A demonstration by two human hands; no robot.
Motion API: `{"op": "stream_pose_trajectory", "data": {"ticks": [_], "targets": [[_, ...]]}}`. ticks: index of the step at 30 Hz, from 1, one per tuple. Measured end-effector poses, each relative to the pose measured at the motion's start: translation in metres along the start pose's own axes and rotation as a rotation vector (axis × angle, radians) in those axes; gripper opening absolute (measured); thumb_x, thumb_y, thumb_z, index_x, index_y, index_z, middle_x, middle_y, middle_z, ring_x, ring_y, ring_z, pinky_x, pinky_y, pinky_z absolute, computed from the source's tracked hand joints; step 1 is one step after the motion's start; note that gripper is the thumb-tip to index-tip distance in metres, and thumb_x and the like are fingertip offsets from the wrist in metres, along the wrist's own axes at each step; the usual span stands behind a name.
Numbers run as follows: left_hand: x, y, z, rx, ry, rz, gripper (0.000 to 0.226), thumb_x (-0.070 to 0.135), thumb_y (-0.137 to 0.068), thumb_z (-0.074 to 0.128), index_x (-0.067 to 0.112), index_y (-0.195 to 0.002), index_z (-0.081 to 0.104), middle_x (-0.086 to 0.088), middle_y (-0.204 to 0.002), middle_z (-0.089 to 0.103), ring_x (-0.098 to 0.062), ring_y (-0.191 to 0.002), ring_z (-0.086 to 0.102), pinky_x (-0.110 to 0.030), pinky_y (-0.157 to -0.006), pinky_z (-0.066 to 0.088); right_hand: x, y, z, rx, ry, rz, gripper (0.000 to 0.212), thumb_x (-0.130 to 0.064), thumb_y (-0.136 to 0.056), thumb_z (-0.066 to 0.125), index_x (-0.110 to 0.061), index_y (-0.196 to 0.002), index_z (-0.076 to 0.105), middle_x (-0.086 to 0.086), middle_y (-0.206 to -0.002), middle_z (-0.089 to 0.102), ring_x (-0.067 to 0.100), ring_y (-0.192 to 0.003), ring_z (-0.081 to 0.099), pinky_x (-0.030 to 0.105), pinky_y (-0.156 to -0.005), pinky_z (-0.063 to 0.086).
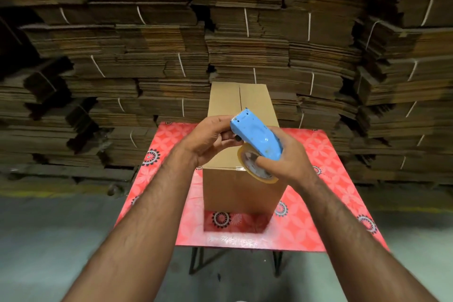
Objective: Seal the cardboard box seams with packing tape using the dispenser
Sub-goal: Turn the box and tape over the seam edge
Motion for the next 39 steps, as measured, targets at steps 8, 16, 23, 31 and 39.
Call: {"op": "stream_pose_trajectory", "data": {"ticks": [8,16,23,31,39], "targets": [[-0.003,-0.016,0.010,-0.016,-0.017,-0.061,0.029,-0.003,-0.090,0.062,-0.007,-0.119,0.065,-0.014,-0.101,0.073,-0.019,-0.089,0.073,-0.029,-0.072,0.059,0.022,-0.010,-0.021,-0.023,0.011,-0.014,0.062,-0.037,-0.060,0.071,-0.030,-0.121,0.063,-0.011,-0.096,0.068,0.006,-0.085,0.064,0.019,-0.067,0.048],[0.000,-0.032,0.014,0.014,-0.115,-0.001,0.038,-0.002,-0.084,0.070,-0.016,-0.118,0.059,-0.012,-0.090,0.071,-0.018,-0.081,0.070,-0.032,-0.074,0.059,0.022,-0.019,-0.028,-0.066,0.061,-0.080,0.065,-0.048,-0.057,0.068,-0.034,-0.120,0.059,-0.017,-0.092,0.064,0.005,-0.082,0.062,0.014,-0.063,0.045],[0.004,-0.041,0.015,0.045,-0.228,0.020,0.016,0.003,-0.085,0.072,-0.003,-0.099,0.070,-0.015,-0.087,0.070,-0.021,-0.077,0.069,-0.032,-0.073,0.058,0.017,-0.034,-0.028,-0.068,0.239,-0.154,0.067,-0.067,-0.059,0.059,-0.030,-0.114,0.055,-0.019,-0.085,0.061,0.005,-0.074,0.060,0.023,-0.060,0.045],[0.007,-0.045,-0.025,0.268,-0.264,0.044,0.006,0.002,-0.091,0.066,-0.001,-0.086,0.065,0.002,-0.058,0.063,-0.011,-0.057,0.060,-0.027,-0.065,0.058,0.023,-0.057,-0.027,-0.179,0.482,-0.297,0.051,-0.055,-0.075,0.073,-0.029,-0.117,0.059,-0.011,-0.090,0.067,0.015,-0.078,0.062,0.037,-0.063,0.054],[-0.017,-0.047,-0.027,0.258,-0.115,-0.049,0.004,0.004,-0.093,0.063,0.005,-0.092,0.060,-0.016,-0.089,0.066,-0.023,-0.078,0.066,-0.035,-0.066,0.060,0.036,-0.067,-0.013,-0.220,0.525,-0.299,0.054,-0.062,-0.073,0.071,-0.029,-0.115,0.059,-0.011,-0.088,0.066,0.012,-0.074,0.061,0.035,-0.060,0.054]]}}
Point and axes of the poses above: each hand's wrist, its own y-axis away from the middle knuckle, its own z-axis out of the palm, x = y × z, the point moved 10 cm from there along -y, towards the middle knuckle
